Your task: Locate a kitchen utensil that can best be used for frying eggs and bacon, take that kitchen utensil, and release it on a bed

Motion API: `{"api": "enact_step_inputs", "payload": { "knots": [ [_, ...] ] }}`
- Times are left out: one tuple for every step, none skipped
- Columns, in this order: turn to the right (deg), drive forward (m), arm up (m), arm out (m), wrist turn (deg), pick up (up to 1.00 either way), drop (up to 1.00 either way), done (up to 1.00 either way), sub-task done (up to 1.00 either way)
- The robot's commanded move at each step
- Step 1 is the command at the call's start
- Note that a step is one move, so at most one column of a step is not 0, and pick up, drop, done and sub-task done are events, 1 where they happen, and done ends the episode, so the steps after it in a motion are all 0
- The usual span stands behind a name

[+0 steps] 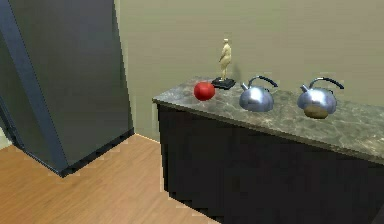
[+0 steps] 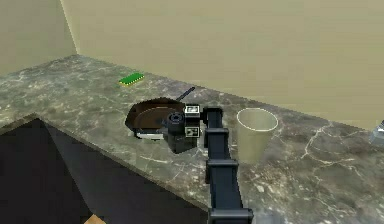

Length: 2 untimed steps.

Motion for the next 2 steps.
{"api": "enact_step_inputs", "payload": {
  "knots": [
    [0.0,0.00,0.00,0.00,0.0,1.00,0.00,0.00,0.00],
    [0.0,0.00,0.10,0.00,0.0,0.00,0.00,0.00,0.00]
  ]
}}
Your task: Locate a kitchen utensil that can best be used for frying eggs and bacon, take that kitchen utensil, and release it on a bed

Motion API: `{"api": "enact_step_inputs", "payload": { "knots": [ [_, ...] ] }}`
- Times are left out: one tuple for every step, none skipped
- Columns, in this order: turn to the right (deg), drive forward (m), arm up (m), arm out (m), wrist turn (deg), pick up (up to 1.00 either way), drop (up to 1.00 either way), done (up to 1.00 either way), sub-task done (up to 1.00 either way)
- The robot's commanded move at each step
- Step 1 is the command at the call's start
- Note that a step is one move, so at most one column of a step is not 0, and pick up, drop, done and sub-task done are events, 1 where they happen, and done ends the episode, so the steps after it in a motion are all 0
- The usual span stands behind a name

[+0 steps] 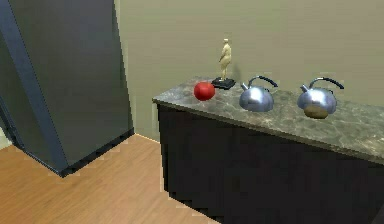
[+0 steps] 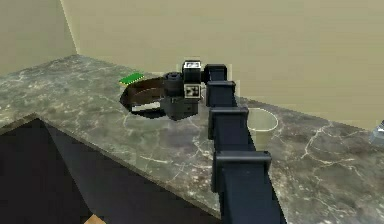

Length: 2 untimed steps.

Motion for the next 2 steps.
{"api": "enact_step_inputs", "payload": {
  "knots": [
    [0.0,0.00,0.02,0.00,0.0,0.00,0.00,0.00,0.00],
    [0.0,0.00,0.00,0.00,-45.0,0.00,0.00,0.00,0.00]
  ]
}}
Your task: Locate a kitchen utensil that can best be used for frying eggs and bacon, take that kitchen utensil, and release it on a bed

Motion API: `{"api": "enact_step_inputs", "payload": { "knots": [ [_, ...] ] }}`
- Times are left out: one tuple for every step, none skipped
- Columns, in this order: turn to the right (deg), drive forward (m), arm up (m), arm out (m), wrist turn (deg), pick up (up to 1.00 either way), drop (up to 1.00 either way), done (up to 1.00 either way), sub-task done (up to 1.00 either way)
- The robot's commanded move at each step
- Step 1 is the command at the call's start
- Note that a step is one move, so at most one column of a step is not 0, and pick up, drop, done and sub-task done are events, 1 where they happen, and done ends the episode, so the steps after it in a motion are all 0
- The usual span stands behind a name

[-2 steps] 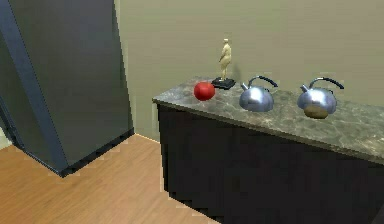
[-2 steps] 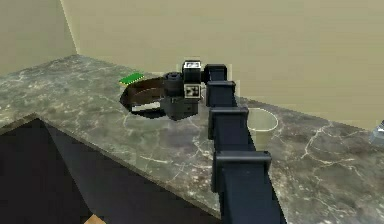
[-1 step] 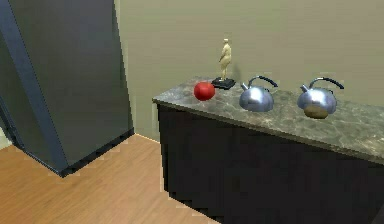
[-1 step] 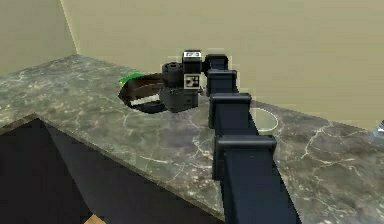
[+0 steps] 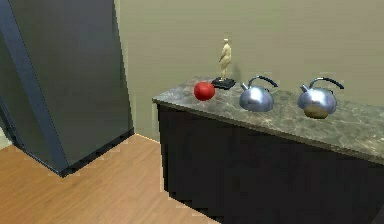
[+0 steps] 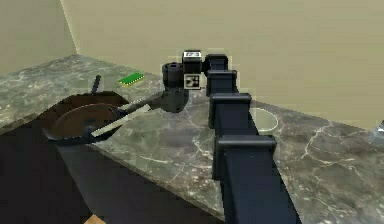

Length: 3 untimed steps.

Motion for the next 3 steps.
{"api": "enact_step_inputs", "payload": {
  "knots": [
    [0.0,0.00,0.00,0.00,-45.0,0.00,0.00,0.00,0.00],
    [0.0,0.00,0.00,0.00,-9.0,0.00,0.00,0.00,0.00],
    [0.0,0.00,0.00,-0.26,0.0,0.00,0.00,0.00,0.00]
  ]
}}
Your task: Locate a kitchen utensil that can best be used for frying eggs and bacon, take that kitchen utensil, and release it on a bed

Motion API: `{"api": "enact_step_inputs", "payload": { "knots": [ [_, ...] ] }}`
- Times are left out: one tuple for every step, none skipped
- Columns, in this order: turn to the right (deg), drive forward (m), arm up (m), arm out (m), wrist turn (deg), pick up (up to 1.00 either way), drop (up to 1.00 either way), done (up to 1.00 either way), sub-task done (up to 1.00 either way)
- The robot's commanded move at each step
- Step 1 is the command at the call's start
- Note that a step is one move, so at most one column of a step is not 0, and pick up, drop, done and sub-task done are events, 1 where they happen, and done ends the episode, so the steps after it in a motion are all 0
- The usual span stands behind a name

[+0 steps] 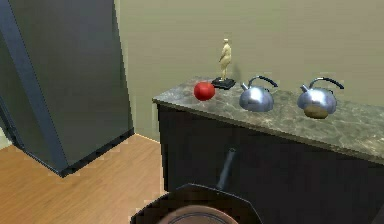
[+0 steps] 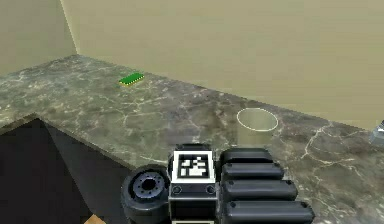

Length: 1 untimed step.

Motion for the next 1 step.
{"api": "enact_step_inputs", "payload": {
  "knots": [
    [-45.0,0.00,0.00,0.00,0.0,0.00,0.00,0.00,0.00]
  ]
}}
